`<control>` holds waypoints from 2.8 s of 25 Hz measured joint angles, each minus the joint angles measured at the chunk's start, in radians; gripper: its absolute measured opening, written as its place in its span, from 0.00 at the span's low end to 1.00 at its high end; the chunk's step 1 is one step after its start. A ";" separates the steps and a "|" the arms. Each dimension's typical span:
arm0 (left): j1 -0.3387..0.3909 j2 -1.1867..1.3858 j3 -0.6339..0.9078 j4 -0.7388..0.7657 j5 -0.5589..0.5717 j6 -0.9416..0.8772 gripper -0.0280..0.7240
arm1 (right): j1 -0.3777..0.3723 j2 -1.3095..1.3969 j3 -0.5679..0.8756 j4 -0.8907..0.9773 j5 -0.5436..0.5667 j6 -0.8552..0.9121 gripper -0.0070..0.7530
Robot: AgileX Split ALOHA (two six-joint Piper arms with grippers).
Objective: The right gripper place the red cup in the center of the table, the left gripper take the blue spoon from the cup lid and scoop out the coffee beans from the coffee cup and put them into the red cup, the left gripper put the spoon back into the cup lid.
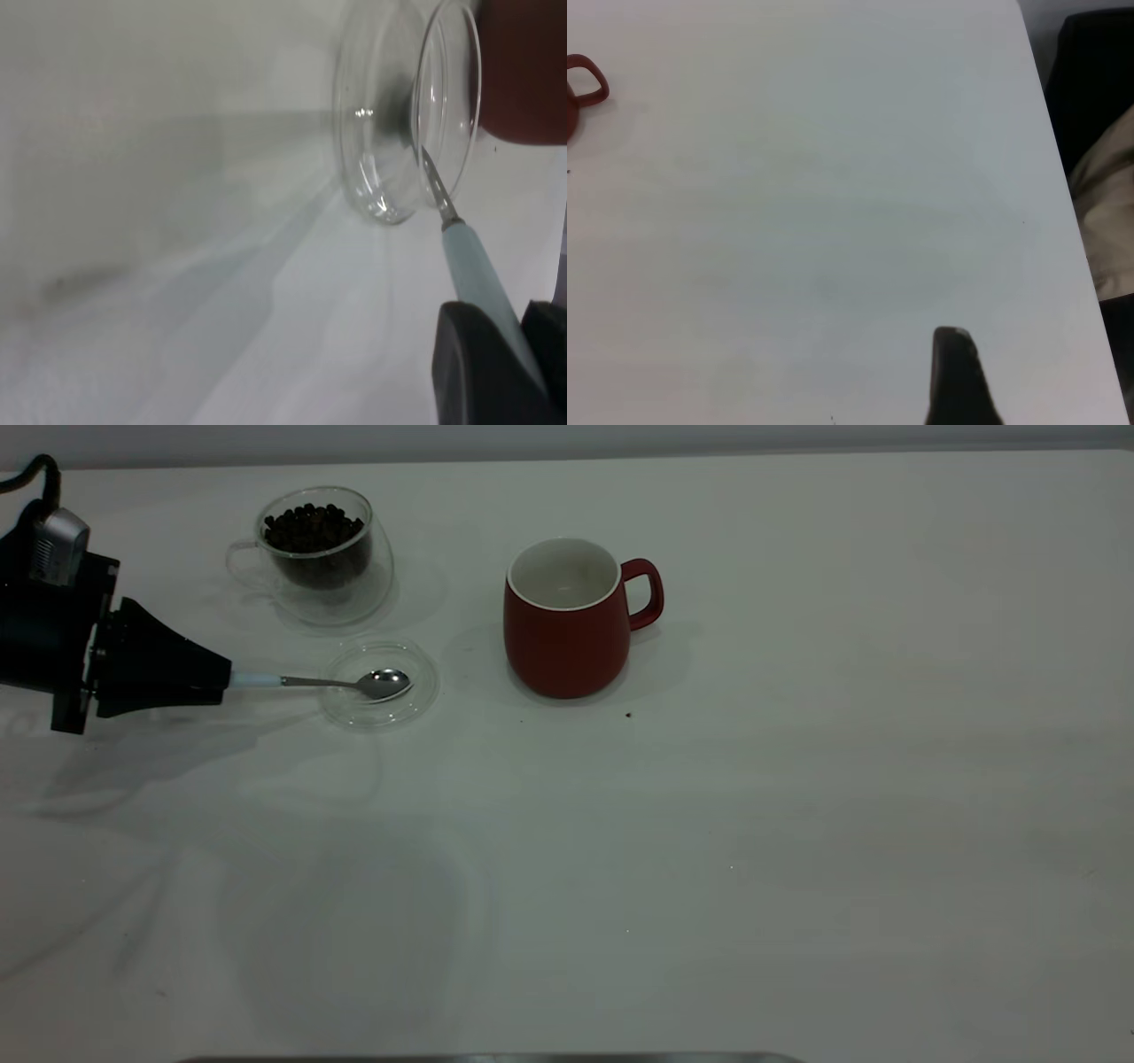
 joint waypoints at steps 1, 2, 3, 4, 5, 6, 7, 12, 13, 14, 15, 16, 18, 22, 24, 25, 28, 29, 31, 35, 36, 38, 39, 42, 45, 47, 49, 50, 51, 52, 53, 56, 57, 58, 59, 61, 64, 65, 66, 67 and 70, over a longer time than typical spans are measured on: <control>0.000 0.000 0.000 -0.004 0.000 0.000 0.20 | 0.000 0.000 0.000 0.000 0.000 0.000 0.67; 0.000 0.000 0.000 -0.006 -0.001 0.000 0.20 | 0.000 0.000 0.000 0.000 0.000 0.000 0.67; 0.000 0.000 0.000 -0.007 -0.002 0.000 0.20 | 0.000 0.000 0.000 0.000 0.000 0.000 0.67; 0.000 0.000 0.000 -0.011 -0.002 0.000 0.20 | 0.000 0.000 0.000 0.000 0.000 0.000 0.67; 0.000 0.000 0.000 -0.018 -0.003 0.000 0.20 | 0.000 0.000 0.000 0.000 0.000 0.000 0.67; 0.000 0.000 0.000 -0.024 -0.005 0.000 0.20 | 0.000 0.000 0.000 0.000 0.000 0.000 0.67; 0.000 0.000 0.000 -0.033 -0.006 0.000 0.20 | 0.000 0.000 0.000 0.000 0.000 0.000 0.67; 0.000 0.000 0.000 -0.093 -0.014 0.005 0.20 | 0.000 0.000 0.000 0.000 0.000 0.000 0.67; 0.000 0.000 0.000 -0.096 -0.014 0.009 0.20 | 0.000 0.000 0.000 0.000 0.000 0.000 0.67; 0.000 0.000 0.000 -0.096 -0.015 0.011 0.20 | 0.000 0.000 0.000 0.000 0.000 0.000 0.67; 0.000 0.000 0.000 -0.096 -0.015 0.012 0.20 | 0.000 0.000 0.000 0.000 0.000 0.000 0.67; 0.000 0.000 0.000 -0.096 -0.015 0.012 0.20 | 0.000 0.000 0.000 0.000 0.000 0.000 0.67; 0.000 0.000 0.000 -0.096 -0.015 0.013 0.20 | 0.000 0.000 0.000 0.000 0.000 0.000 0.67; 0.000 0.000 0.000 -0.096 -0.015 0.013 0.23 | 0.000 0.000 0.000 0.000 0.000 0.000 0.67; 0.000 0.000 0.000 -0.096 -0.015 0.014 0.27 | 0.000 0.000 0.000 0.000 0.000 0.000 0.67; 0.000 0.000 0.000 -0.096 -0.015 0.014 0.32 | 0.000 0.000 0.000 0.000 0.000 0.000 0.67; 0.000 0.000 0.000 -0.096 -0.014 0.014 0.48 | 0.000 0.000 0.000 0.000 0.000 0.000 0.67; 0.000 0.000 0.000 -0.096 -0.014 0.014 0.54 | 0.000 0.000 0.000 0.000 0.000 0.000 0.67; 0.000 0.000 0.000 -0.096 -0.014 0.014 0.63 | 0.000 0.000 0.000 0.000 0.000 0.000 0.67; -0.001 0.000 0.000 -0.096 -0.012 0.014 0.75 | 0.000 0.000 0.000 0.000 0.000 0.000 0.67; -0.003 0.000 0.000 -0.096 -0.012 0.014 0.76 | 0.000 0.000 0.000 0.000 0.000 0.000 0.67; -0.012 0.000 0.000 -0.096 -0.012 0.014 0.77 | 0.000 0.000 0.000 0.000 0.000 0.000 0.67; -0.018 0.000 0.000 -0.096 -0.011 0.014 0.77 | 0.000 0.000 0.000 0.000 0.000 0.000 0.67; -0.028 0.000 0.000 -0.091 -0.008 0.013 0.78 | 0.000 0.000 0.000 0.000 0.000 0.000 0.67; -0.022 0.000 0.000 -0.050 -0.007 0.013 0.78 | 0.000 0.000 0.000 0.000 0.000 0.000 0.67; 0.001 0.000 0.000 -0.024 -0.007 0.013 0.78 | 0.000 0.000 0.000 0.000 0.000 0.000 0.67; 0.031 0.000 0.000 -0.014 -0.005 0.011 0.78 | 0.000 0.000 0.000 0.000 0.000 0.000 0.67; 0.050 0.000 0.000 -0.013 0.002 0.006 0.78 | 0.000 0.000 0.000 0.000 0.000 0.000 0.67; 0.069 0.000 0.000 -0.013 0.017 -0.003 0.78 | 0.000 0.000 0.000 0.000 0.000 0.000 0.67; 0.095 0.000 0.000 -0.017 0.037 -0.016 0.78 | 0.000 0.000 0.000 0.000 0.000 0.000 0.67; 0.123 -0.002 0.000 -0.025 0.063 -0.033 0.78 | 0.000 0.000 0.000 0.000 0.000 0.000 0.67; 0.209 -0.033 0.000 -0.110 0.163 -0.101 0.78 | 0.000 0.000 0.001 0.000 0.000 0.000 0.67; 0.231 -0.060 0.000 -0.148 0.174 -0.140 0.78 | 0.000 0.000 0.001 0.000 -0.001 0.000 0.67; 0.244 -0.094 0.000 -0.184 0.176 -0.186 0.78 | 0.000 0.000 0.001 0.000 -0.001 0.000 0.67; 0.252 -0.131 0.000 -0.201 0.177 -0.220 0.78 | 0.000 0.000 0.001 0.000 -0.001 0.000 0.67; 0.245 -0.240 0.001 -0.205 0.181 -0.264 0.78 | 0.000 0.000 0.001 0.000 -0.001 0.000 0.67; 0.196 -0.442 0.001 -0.207 0.192 -0.307 0.78 | 0.000 0.000 0.001 0.000 -0.001 0.000 0.67; 0.173 -0.527 0.001 -0.204 0.195 -0.330 0.78 | 0.000 0.000 0.001 0.000 -0.001 0.000 0.67; 0.142 -0.604 0.001 -0.194 0.198 -0.347 0.78 | 0.000 0.000 0.001 0.000 -0.001 0.000 0.67; 0.109 -0.700 -0.006 -0.175 0.205 -0.358 0.78 | 0.000 0.000 0.001 0.000 -0.001 0.000 0.67; 0.010 -0.981 -0.065 0.012 0.228 -0.343 0.78 | 0.000 0.000 0.001 0.000 -0.001 0.000 0.67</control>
